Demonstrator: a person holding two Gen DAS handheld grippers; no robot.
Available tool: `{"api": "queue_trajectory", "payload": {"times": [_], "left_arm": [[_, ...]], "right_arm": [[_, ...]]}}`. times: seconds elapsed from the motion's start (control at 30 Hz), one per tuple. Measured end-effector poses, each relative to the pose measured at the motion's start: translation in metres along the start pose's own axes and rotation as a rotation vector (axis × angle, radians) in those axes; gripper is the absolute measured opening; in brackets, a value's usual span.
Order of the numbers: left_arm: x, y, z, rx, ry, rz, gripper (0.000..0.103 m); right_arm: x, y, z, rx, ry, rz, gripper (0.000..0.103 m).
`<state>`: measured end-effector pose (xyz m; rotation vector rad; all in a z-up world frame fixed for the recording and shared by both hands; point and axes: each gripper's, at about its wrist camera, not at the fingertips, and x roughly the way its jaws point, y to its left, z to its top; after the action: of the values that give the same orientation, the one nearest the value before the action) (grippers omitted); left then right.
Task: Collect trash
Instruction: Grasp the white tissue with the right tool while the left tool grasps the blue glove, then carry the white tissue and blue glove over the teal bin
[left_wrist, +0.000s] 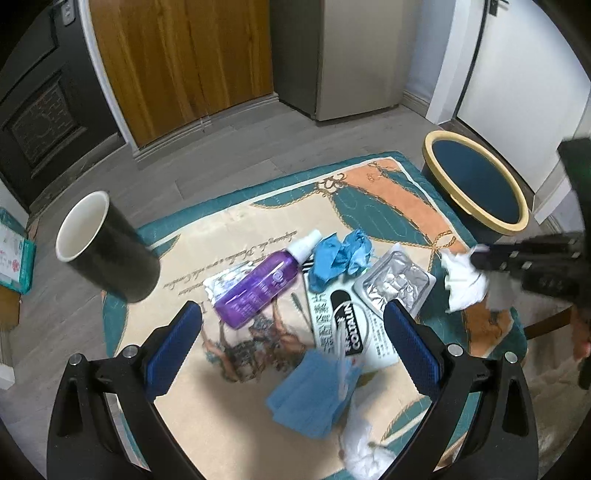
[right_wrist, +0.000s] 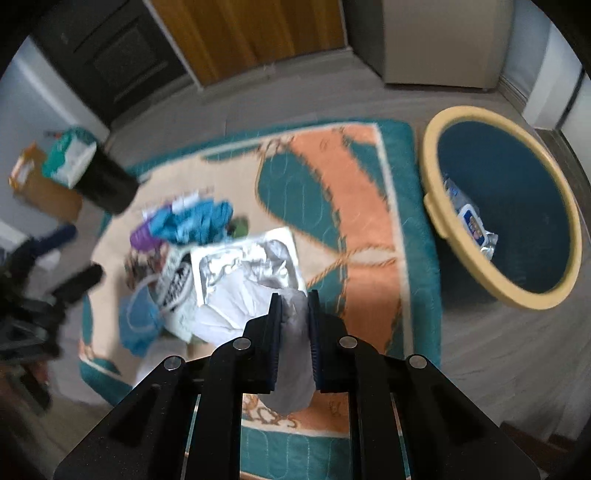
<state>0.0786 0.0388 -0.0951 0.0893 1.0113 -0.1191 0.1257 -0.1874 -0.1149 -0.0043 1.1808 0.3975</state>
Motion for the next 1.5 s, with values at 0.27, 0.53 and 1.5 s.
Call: {"api": "queue_trajectory", "payload": {"times": [0.27,0.53,1.5], "left_arm": [[0.030,-0.012,0.016,0.024,-0.005,-0.001,0.093],[0.054,-0.016,0.021,0.003,0.031,-0.044,0.060],[0.004,-0.032,0.045,0.059,-0.108,-0.111,0.013]], "right_arm": [[-0.006,-0.027,0.014,0.061,-0.041,-0.009,0.015],[-0.005,-0.036,0.023,0.079,-0.050,0.009,0.015],[-0.058,-0.058,0.043,0.132,-0.203,0.042,0.015]]}}
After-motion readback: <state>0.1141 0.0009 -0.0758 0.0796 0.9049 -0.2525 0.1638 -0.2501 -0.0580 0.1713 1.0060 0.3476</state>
